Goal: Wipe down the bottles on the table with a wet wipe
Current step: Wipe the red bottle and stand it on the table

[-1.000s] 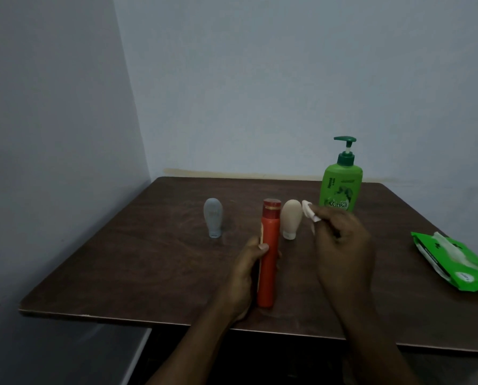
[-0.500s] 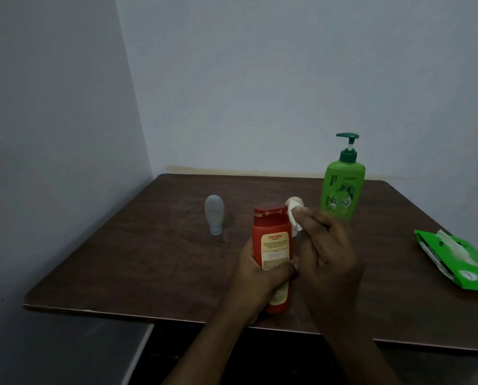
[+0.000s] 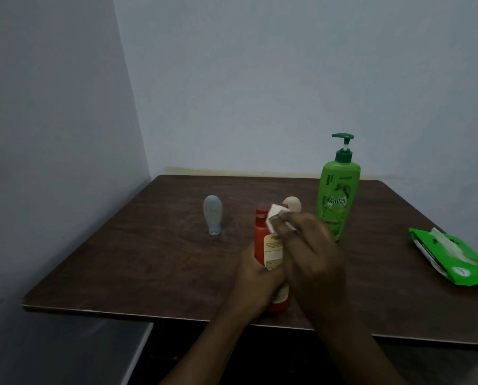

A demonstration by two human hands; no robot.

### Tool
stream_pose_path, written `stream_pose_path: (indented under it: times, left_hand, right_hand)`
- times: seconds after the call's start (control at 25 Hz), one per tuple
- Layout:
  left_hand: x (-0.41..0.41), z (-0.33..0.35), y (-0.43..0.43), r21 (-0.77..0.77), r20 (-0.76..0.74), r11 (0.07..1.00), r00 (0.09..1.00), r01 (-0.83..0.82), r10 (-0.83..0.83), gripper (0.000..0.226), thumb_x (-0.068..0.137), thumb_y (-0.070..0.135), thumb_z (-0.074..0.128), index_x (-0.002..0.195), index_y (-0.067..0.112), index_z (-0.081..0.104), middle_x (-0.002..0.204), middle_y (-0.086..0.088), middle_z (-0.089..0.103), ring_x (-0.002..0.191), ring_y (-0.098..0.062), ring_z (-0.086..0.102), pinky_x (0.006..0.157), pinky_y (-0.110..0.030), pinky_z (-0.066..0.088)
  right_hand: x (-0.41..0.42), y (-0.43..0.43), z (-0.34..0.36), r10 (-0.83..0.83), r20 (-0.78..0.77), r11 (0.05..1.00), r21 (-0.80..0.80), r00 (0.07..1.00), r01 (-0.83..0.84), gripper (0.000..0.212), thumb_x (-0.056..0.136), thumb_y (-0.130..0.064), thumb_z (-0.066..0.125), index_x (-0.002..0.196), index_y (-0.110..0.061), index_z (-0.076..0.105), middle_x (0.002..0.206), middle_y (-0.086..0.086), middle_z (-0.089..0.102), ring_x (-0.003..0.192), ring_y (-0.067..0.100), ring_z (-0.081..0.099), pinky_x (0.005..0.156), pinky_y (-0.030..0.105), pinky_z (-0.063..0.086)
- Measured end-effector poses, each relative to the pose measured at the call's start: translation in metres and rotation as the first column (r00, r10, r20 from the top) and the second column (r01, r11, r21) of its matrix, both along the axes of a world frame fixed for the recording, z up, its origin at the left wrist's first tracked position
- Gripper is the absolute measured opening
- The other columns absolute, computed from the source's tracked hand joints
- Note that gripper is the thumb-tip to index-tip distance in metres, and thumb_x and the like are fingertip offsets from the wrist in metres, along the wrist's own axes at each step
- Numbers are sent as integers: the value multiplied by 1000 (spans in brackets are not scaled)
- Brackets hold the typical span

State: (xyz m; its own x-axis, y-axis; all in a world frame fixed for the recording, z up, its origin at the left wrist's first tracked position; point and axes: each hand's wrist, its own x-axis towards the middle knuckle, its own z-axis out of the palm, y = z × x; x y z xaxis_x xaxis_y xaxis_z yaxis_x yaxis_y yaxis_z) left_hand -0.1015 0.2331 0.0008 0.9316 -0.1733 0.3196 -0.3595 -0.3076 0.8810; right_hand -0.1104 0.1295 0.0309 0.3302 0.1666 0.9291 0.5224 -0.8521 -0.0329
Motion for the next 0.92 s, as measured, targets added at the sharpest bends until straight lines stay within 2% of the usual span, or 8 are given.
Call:
stream_pose_path:
  times: [0.08,0.16,0.2,0.32,0.44,0.56,0.76,0.92]
  left_hand:
    - [-3,12,-2,-387,-36,889,960,244,-279,40,88,0,77,123,17,67,119,-4,77,116,-27,72,102,-53,55]
    - [12,6,-2,42,111,984,980,-172,167,30,94,-1,71,122,10,68,121,-5,76,123,-32,68,99,-39,58]
    - [9,11,-12,261,70,947,982,-187,174,26,97,-4,64,122,2,68,124,-12,74,125,-34,66,102,-38,57]
    - [2,26,-56,94,265,886,869,-454,418,24,98,-7,59,120,-6,66,126,-23,68,123,-38,66,101,-40,54]
    - [13,15,-9,-202,-64,946,967,-255,247,27,98,-2,64,124,1,64,127,-17,70,124,-36,66,106,-41,54]
    - [-1,-5,3,-342,-63,928,982,148,-180,32,87,11,81,115,19,67,110,-5,77,106,-22,75,91,-40,61]
    - [6,-11,6,-341,-45,936,992,92,-114,35,85,10,83,115,19,68,108,-3,78,103,-20,76,91,-43,62]
    - [7,-13,9,-355,-68,930,989,99,-131,37,85,10,82,116,21,67,109,-1,78,104,-18,75,92,-43,61]
  right_hand:
    - [1,-3,0,-25,-33,992,126,999,29,22,98,-1,58,117,-1,69,115,11,65,106,26,60,89,37,51]
    - [-2,8,0,83,-35,988,134,996,-78,22,98,0,55,115,0,70,115,7,65,106,21,60,91,35,51]
    - [-4,15,1,137,-37,987,89,990,-134,22,99,0,54,115,0,70,116,5,66,107,20,61,92,35,51]
    - [-11,22,6,117,23,982,-151,993,-112,25,99,-4,59,121,4,67,120,16,66,113,32,62,96,41,49]
    - [-12,5,17,19,29,990,-138,999,-15,27,102,-6,50,120,4,68,118,19,66,110,32,59,97,38,48]
    - [-4,-29,39,-95,-101,994,40,990,99,29,93,-5,50,111,-3,72,110,13,68,103,27,59,88,29,46]
    - [-8,-30,63,182,-209,979,-53,961,-197,32,85,1,55,108,-9,74,109,4,73,104,18,64,92,32,49]
    - [-4,-31,63,153,-257,960,-190,954,-205,38,84,-7,45,110,-9,73,110,8,73,104,23,66,91,41,54]
